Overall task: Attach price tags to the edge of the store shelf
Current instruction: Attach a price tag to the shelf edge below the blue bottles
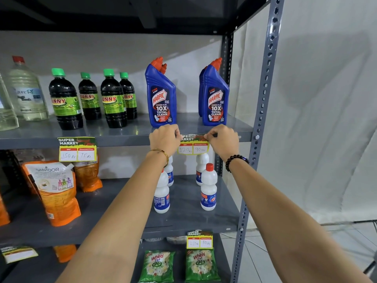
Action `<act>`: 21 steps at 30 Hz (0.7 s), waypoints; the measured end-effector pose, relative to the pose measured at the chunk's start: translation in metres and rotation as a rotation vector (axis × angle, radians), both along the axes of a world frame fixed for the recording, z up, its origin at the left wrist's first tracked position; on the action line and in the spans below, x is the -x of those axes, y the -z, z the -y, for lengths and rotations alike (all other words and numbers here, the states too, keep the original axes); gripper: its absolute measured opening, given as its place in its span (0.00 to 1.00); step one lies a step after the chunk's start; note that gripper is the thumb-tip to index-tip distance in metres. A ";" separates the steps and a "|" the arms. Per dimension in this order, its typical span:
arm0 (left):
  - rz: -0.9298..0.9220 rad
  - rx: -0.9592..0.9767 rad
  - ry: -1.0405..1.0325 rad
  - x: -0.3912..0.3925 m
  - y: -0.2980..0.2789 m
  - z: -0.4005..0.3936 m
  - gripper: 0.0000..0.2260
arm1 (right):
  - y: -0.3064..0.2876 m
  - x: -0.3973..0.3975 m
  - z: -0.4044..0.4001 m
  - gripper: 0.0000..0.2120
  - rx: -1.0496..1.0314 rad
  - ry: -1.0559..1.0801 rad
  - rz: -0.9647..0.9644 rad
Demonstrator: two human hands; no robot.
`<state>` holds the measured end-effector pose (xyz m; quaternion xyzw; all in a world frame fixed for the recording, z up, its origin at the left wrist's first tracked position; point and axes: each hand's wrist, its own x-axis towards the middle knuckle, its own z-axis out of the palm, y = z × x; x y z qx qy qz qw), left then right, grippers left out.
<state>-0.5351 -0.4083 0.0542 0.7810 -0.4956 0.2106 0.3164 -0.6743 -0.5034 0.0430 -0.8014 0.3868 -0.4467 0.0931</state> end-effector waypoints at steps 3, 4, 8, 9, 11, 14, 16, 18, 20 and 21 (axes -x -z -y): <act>-0.003 -0.006 -0.018 0.001 0.000 0.002 0.10 | 0.001 -0.003 0.000 0.09 -0.002 0.021 0.014; -0.008 -0.009 -0.022 0.001 0.000 0.003 0.10 | 0.001 -0.003 -0.001 0.09 -0.007 0.030 0.018; -0.027 -0.020 -0.033 0.005 -0.002 0.002 0.10 | -0.001 -0.008 -0.005 0.08 -0.010 0.067 0.037; -0.030 -0.015 -0.034 0.005 -0.002 0.001 0.10 | -0.001 -0.009 -0.007 0.08 -0.014 0.074 0.043; -0.039 -0.009 -0.025 0.004 -0.002 0.001 0.10 | -0.002 -0.009 -0.009 0.09 -0.034 0.067 0.061; -0.058 -0.038 -0.017 0.004 -0.003 0.000 0.14 | 0.000 -0.009 -0.008 0.17 -0.017 0.053 0.032; -0.056 -0.056 -0.026 0.006 -0.003 0.002 0.18 | 0.002 -0.011 -0.007 0.19 0.010 0.062 -0.015; -0.053 -0.059 -0.047 0.009 -0.003 0.005 0.19 | 0.002 -0.014 -0.006 0.20 0.018 0.077 -0.041; -0.046 -0.051 -0.068 0.011 -0.001 0.007 0.20 | 0.003 -0.017 -0.004 0.20 0.022 0.092 -0.042; -0.041 -0.047 -0.078 0.011 -0.001 0.008 0.20 | 0.004 -0.018 -0.004 0.20 0.020 0.100 -0.041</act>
